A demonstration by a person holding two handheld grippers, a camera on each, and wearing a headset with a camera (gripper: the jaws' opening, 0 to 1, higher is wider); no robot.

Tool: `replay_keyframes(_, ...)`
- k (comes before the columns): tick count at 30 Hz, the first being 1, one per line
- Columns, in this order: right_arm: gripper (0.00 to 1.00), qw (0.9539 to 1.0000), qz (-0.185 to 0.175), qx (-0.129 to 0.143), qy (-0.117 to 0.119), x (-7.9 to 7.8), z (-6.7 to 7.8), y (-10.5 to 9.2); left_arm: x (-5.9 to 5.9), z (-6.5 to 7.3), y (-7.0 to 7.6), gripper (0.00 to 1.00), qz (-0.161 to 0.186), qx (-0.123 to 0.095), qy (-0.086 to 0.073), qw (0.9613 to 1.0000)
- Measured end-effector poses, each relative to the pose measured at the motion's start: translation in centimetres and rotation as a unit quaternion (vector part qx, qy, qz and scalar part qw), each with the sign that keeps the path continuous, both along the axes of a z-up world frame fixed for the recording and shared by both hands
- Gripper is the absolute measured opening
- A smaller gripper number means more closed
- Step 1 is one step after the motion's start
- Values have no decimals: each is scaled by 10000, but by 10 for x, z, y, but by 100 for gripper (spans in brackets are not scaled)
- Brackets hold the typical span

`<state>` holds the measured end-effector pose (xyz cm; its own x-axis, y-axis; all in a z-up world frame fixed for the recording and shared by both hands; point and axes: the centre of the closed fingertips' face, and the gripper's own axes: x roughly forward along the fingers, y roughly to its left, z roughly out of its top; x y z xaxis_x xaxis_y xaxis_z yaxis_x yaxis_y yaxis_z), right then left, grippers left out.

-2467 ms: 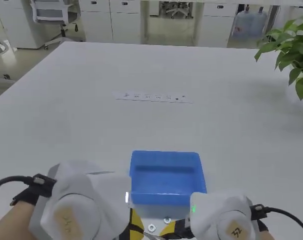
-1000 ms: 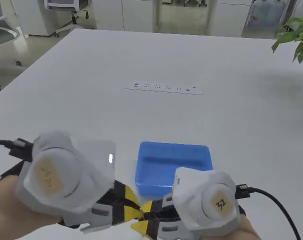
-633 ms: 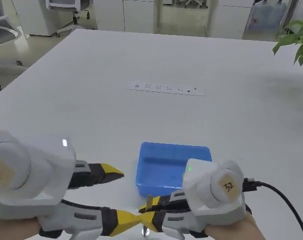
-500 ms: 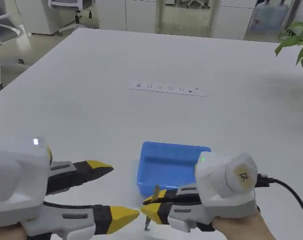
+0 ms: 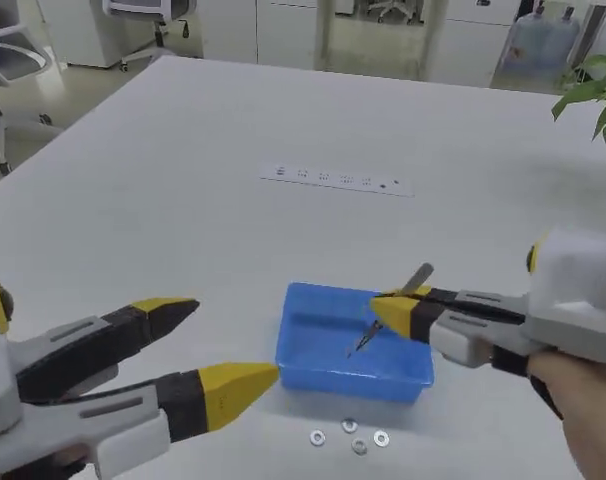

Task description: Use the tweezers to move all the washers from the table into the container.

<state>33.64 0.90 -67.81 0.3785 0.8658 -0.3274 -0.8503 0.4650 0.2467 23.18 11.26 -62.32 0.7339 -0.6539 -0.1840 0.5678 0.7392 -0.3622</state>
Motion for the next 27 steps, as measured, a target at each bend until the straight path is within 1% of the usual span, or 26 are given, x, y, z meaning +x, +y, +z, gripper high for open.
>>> replay_keyframes(1, 2, 9999, -27, -95, -57, 4, -3, -3, -1, 2, -1, 67, -27, -13, 0, 10000)
replay_keyframes(2, 2, 9997, -94, -205, -128, 13, -8, -9, -4, 5, -3, 67, -79, -30, -26, 10000)
replay_keyframes(3, 2, 9995, -127, -263, -91, 17, -13, -11, -4, 6, -3, 67, -91, -18, -41, 9999)
replay_keyframes(6, 2, 9983, -276, -512, 8, 28, -32, -17, -6, 10, -5, 67, -96, 51, -100, 9999)
replay_keyframes(10, 2, 9972, -340, -661, 71, 36, -47, -19, -6, 10, -6, 67, -109, 63, -103, 9999)
replay_keyframes(12, 2, 9967, -309, -744, 35, 37, -54, -18, -6, 10, -6, 65, -128, 64, -104, 9998)
replay_keyframes(13, 2, 9967, -248, -769, 37, 37, -58, -16, -6, 9, -6, 64, -143, 102, -96, 9998)
replay_keyframes(15, 2, 9961, -210, -856, 103, 35, -65, -14, -6, 8, -7, 64, -164, 153, -72, 9997)
replay_keyframes(17, 2, 9953, -186, -940, 116, 35, -71, -14, -6, 8, -7, 65, -158, 183, -79, 9997)
replay_keyframes(21, 2, 9943, -151, -1051, 94, 32, -76, -12, -4, 10, -5, 65, -84, 145, -116, 9998)
replay_keyframes(23, 2, 9939, -169, -1091, 59, 32, -76, -13, -4, 8, -3, 64, -45, 193, -111, 9997)
replay_keyframes(25, 2, 9934, -188, -1135, 7, 34, -77, -15, -2, 9, 1, 64, 97, 289, -217, 9993)
replay_keyframes(26, 2, 9933, -186, -1144, 11, 35, -78, -16, -1, 10, 2, 64, 117, 297, -221, 9992)
replay_keyframes(27, 2, 9929, -182, -1178, 2, 35, -79, -17, 0, 9, 5, 64, 190, 356, -234, 9989)
